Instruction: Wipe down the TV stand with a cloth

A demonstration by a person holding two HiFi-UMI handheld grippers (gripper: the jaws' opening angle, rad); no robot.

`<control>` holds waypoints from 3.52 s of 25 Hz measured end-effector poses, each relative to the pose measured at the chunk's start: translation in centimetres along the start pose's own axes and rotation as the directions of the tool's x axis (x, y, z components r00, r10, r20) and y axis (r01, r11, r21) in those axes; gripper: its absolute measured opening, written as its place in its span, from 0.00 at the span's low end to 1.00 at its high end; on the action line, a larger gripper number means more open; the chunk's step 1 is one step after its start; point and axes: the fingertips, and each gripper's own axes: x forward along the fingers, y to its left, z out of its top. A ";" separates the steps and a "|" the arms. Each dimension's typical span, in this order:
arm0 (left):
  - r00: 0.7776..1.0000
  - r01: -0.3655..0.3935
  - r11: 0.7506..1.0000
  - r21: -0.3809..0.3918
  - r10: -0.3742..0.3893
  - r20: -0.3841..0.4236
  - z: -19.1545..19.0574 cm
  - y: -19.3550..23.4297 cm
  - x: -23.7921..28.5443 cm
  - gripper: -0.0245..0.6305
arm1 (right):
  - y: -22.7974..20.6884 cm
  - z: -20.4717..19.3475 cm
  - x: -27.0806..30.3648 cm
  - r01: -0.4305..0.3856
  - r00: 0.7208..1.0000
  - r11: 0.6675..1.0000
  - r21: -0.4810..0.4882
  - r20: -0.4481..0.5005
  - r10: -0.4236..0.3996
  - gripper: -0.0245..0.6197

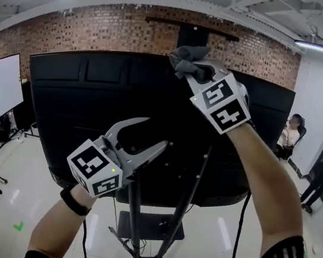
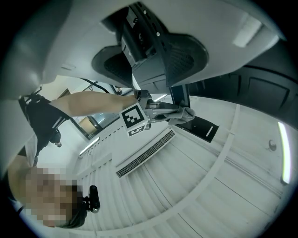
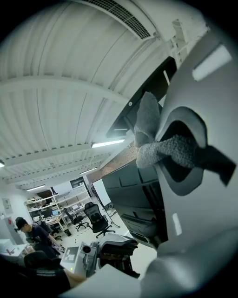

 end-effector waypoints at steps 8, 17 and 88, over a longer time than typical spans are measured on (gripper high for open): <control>0.999 0.024 0.999 -0.021 -0.025 -0.034 -4.0 -2.4 -0.8 0.42 | 6.0 -3.8 -0.9 -0.073 0.995 0.994 -0.087 -0.080 0.066 0.09; 0.999 -0.018 0.998 -0.059 0.015 -0.051 -7.4 -3.3 -3.5 0.42 | 13.4 -8.5 -1.7 -0.154 0.974 0.953 -0.259 -0.203 0.102 0.09; 0.995 -0.010 0.979 -0.203 -0.010 -0.099 -16.4 -12.6 1.3 0.42 | 15.0 -19.8 -15.8 0.041 0.992 0.999 -0.031 -0.118 -0.044 0.09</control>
